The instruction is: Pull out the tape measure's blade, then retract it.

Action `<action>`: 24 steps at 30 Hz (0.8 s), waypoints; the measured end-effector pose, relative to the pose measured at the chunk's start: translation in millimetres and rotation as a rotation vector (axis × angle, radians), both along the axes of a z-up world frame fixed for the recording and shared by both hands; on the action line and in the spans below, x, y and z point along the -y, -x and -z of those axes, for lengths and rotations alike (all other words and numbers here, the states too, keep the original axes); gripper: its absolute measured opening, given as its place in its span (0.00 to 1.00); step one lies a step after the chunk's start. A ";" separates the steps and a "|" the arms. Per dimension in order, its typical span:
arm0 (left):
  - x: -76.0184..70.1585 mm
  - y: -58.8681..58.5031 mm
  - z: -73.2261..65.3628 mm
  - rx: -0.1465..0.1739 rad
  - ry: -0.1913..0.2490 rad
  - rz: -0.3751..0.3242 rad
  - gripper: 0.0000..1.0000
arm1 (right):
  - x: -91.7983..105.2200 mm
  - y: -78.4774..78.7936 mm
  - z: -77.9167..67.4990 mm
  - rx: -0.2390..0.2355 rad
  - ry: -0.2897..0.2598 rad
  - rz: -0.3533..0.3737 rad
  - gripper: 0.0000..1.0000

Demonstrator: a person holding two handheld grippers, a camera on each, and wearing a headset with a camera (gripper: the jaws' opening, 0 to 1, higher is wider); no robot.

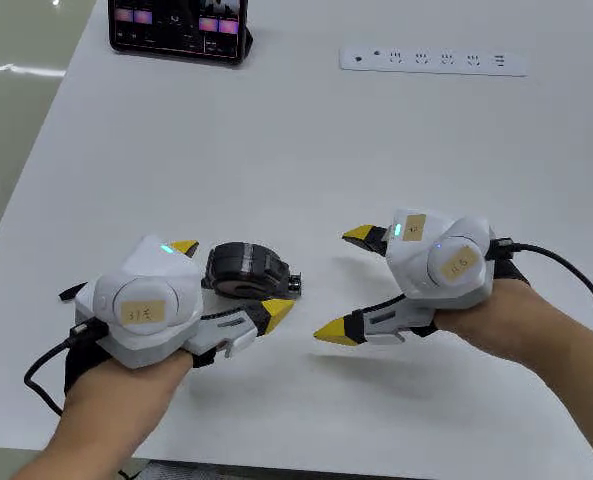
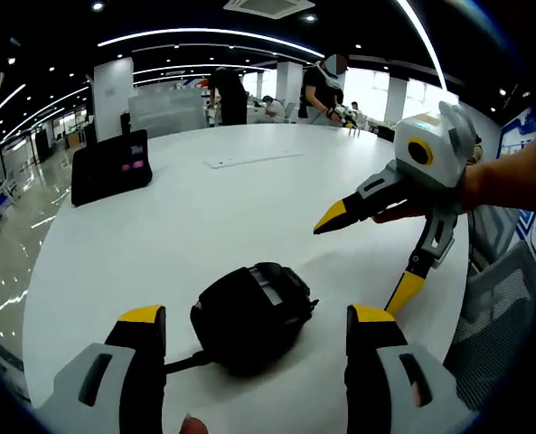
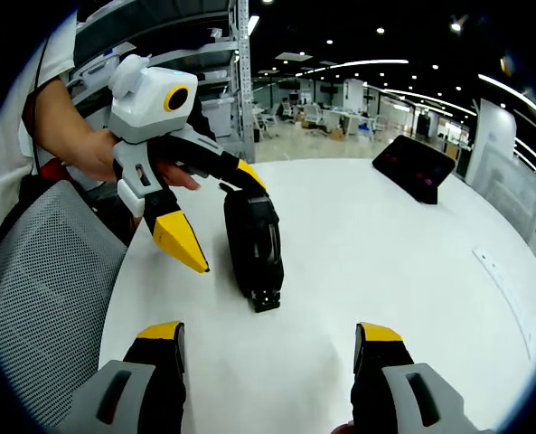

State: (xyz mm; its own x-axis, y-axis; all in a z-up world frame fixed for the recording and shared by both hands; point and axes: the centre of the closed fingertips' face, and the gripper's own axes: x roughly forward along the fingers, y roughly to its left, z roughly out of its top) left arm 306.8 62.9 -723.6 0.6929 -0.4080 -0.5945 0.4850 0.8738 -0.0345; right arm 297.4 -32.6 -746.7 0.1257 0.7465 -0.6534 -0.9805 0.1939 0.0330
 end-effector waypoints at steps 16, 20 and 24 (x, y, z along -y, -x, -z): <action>-2.5 12.9 -11.4 0.026 -0.057 0.105 0.84 | 33.6 7.9 -10.4 0.010 0.018 0.091 0.80; -3.4 14.5 -13.4 0.031 -0.064 0.128 0.85 | 38.8 11.3 -12.9 0.024 0.010 0.105 0.81; -4.5 17.2 -15.3 0.033 -0.063 0.142 0.86 | 43.9 14.2 -13.5 0.028 0.005 0.117 0.83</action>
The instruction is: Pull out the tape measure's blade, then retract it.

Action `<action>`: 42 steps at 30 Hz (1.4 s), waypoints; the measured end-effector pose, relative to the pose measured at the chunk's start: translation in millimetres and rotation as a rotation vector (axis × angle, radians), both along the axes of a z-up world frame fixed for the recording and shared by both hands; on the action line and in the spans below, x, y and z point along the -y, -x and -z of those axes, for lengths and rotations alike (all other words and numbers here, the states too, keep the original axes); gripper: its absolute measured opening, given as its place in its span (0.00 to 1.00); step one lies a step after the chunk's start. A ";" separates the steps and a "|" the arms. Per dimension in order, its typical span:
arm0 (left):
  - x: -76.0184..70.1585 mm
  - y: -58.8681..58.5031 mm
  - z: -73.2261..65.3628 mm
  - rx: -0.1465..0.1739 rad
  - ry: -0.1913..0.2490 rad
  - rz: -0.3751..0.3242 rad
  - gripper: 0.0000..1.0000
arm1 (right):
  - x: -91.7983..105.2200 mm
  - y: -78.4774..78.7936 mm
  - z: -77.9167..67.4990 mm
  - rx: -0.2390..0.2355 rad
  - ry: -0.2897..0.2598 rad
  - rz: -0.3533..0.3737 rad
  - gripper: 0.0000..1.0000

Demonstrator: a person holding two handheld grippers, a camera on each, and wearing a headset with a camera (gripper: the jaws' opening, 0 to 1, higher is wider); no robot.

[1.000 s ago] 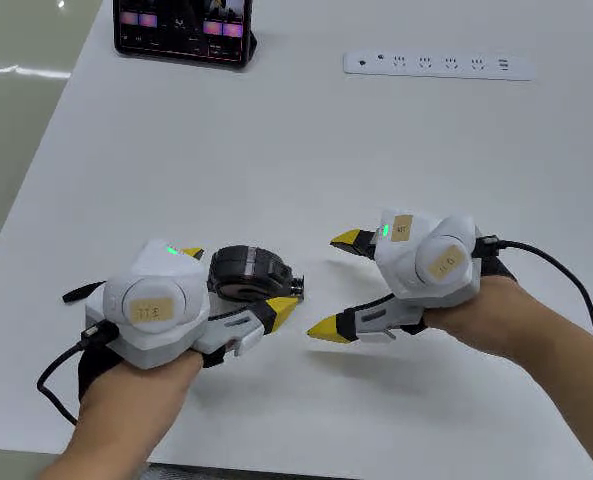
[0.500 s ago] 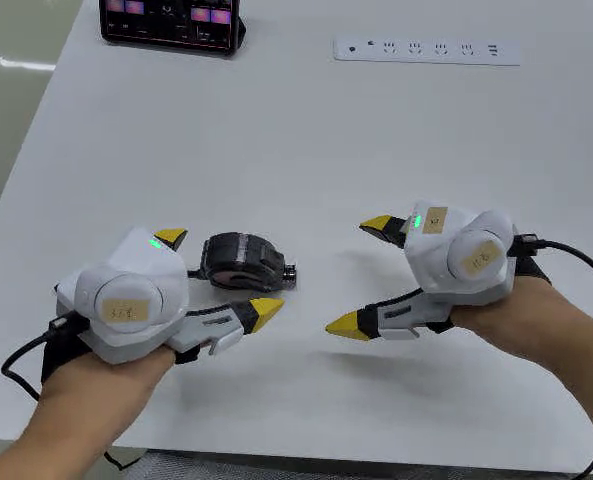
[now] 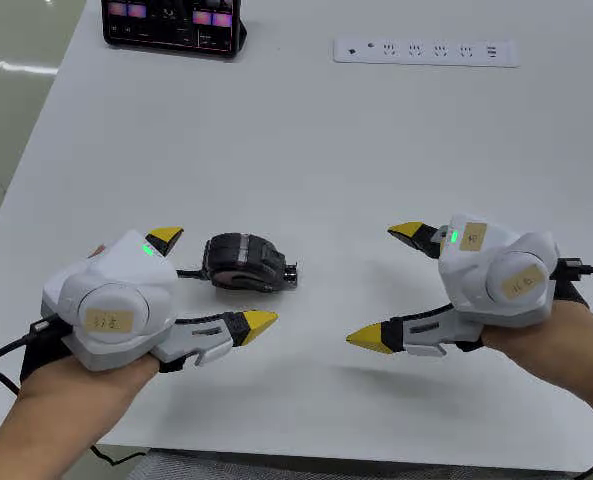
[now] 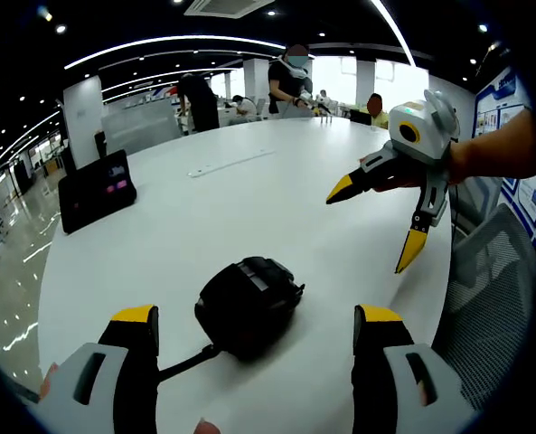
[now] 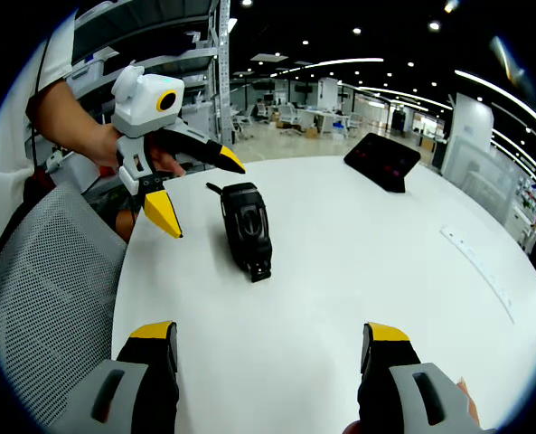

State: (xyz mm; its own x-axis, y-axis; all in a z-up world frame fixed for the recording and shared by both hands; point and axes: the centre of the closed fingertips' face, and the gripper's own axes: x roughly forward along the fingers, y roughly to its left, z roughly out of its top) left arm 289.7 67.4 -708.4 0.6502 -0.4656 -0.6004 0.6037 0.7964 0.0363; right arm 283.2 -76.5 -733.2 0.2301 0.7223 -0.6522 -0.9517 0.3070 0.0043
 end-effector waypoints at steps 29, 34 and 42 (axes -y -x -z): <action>0.5 16.8 -4.4 -0.013 0.072 0.078 0.96 | 31.1 5.4 -18.9 -0.016 -0.076 0.126 0.92; -0.1 17.6 -4.9 -0.017 0.076 0.085 0.96 | 37.1 9.0 -19.3 -0.021 -0.067 0.139 0.91; -0.3 21.5 -6.8 -0.023 0.080 0.084 0.95 | 43.2 13.0 -21.7 -0.026 -0.069 0.153 0.91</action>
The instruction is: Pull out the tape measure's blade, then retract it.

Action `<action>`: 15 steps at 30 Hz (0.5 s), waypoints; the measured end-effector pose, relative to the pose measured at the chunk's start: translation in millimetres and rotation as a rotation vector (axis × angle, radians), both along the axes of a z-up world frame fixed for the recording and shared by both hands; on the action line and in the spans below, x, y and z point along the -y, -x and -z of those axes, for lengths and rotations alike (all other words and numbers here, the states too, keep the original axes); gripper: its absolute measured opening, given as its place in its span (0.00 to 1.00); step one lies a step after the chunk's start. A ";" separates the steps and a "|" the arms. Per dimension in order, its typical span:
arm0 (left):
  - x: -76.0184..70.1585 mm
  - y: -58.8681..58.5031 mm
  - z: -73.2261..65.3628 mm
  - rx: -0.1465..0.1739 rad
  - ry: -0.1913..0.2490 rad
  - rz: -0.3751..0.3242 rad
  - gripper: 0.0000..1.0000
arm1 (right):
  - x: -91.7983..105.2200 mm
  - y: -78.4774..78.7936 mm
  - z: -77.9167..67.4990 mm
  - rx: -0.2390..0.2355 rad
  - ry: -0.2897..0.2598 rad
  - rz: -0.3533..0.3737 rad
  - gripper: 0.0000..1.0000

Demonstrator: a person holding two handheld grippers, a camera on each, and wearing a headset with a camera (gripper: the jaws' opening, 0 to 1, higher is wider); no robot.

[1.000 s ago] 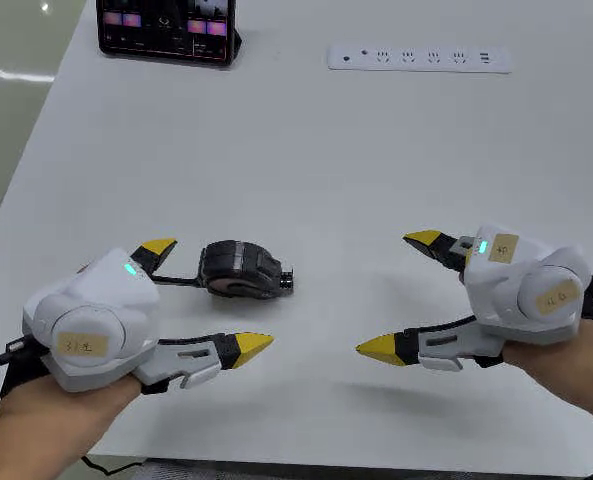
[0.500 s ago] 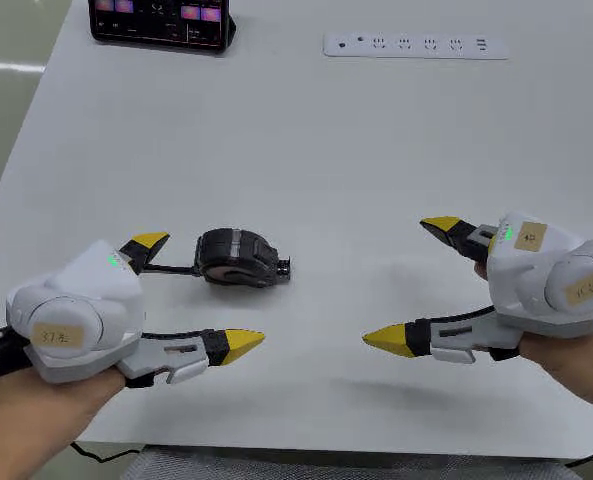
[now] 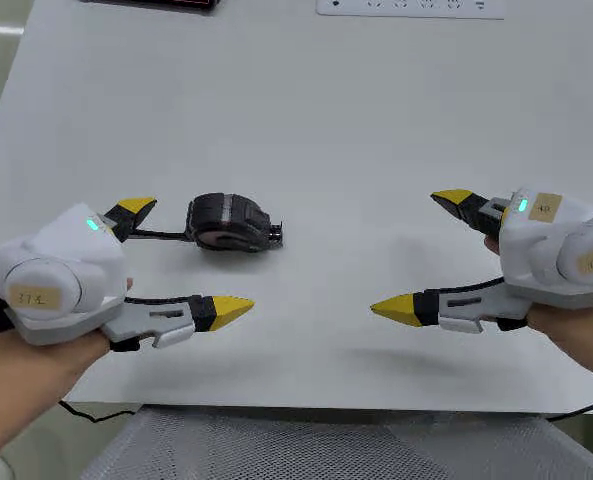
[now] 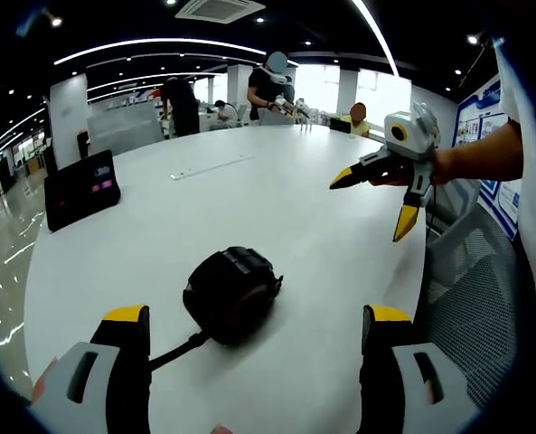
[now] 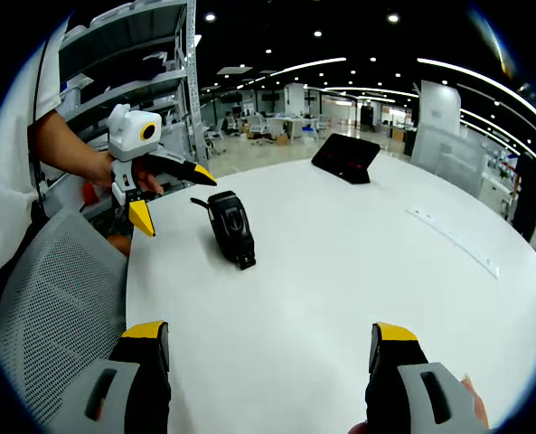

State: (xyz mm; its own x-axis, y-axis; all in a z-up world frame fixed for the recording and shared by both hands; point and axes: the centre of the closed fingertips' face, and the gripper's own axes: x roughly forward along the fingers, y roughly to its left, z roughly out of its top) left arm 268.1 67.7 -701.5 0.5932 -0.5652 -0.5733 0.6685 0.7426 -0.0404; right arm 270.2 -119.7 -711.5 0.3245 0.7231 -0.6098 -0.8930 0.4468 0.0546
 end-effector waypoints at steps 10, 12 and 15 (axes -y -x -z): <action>0.3 2.3 -1.7 -0.001 0.007 -0.002 0.95 | 10.4 2.6 -3.6 -0.004 0.000 0.018 0.90; 0.2 2.4 -1.8 -0.001 0.007 -0.002 0.95 | 11.6 1.9 -3.8 -0.004 0.000 0.022 0.90; 0.6 2.5 -2.1 0.000 0.008 0.000 0.95 | 12.9 0.7 -4.4 -0.002 -0.003 0.028 0.90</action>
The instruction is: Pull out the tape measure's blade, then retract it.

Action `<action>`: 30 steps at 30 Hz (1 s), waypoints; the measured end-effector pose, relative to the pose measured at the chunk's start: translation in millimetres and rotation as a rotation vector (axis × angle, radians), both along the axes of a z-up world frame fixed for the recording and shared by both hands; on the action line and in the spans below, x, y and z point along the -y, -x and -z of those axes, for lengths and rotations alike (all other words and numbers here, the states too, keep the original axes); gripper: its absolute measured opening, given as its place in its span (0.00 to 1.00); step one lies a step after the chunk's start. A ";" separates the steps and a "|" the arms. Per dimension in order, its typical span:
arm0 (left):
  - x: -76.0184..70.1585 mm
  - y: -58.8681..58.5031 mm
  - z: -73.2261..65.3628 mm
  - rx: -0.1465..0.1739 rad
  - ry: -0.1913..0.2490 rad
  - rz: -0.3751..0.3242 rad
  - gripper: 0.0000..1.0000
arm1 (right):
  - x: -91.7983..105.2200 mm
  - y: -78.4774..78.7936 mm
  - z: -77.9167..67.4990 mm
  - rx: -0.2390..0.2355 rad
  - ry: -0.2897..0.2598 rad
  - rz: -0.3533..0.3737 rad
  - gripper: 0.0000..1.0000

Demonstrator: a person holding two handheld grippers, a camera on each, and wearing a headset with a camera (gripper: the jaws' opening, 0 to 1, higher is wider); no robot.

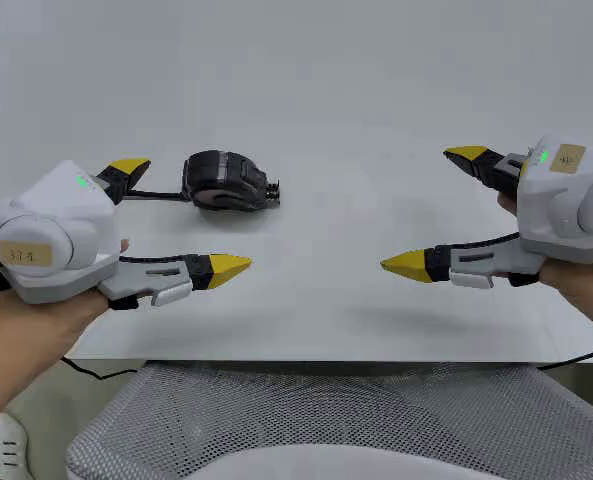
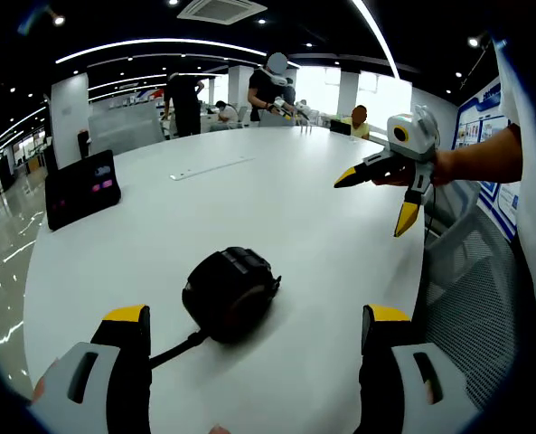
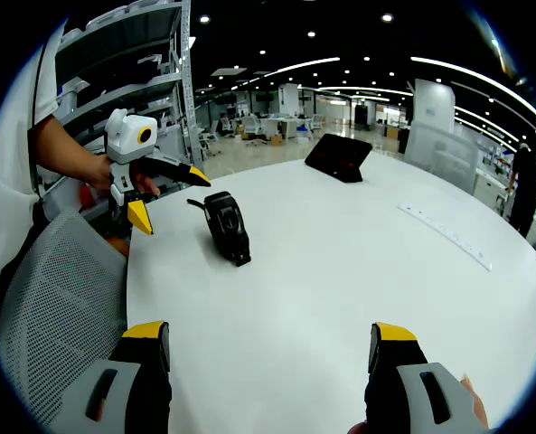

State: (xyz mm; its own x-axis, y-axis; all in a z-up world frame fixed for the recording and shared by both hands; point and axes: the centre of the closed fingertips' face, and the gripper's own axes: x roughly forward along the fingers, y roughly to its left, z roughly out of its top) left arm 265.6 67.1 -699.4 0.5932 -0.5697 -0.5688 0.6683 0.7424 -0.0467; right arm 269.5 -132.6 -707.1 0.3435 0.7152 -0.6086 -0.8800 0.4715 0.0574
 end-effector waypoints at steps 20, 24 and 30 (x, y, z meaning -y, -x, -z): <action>3.0 1.4 1.4 -0.006 0.007 0.009 0.94 | 0.9 5.0 4.3 -0.014 0.003 -0.002 0.90; 2.2 -0.1 1.4 -0.004 0.007 0.007 0.95 | 1.3 3.6 4.1 -0.013 0.002 0.002 0.90; 1.7 -0.7 0.8 0.003 0.007 0.013 0.96 | 2.6 3.3 3.0 -0.013 -0.002 0.007 0.89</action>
State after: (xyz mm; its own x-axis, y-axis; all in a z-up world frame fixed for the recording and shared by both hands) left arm 266.3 65.5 -700.2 0.5876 -0.5811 -0.5630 0.6777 0.7337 -0.0500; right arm 266.3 -135.2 -710.1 0.3405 0.7141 -0.6117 -0.8758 0.4776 0.0700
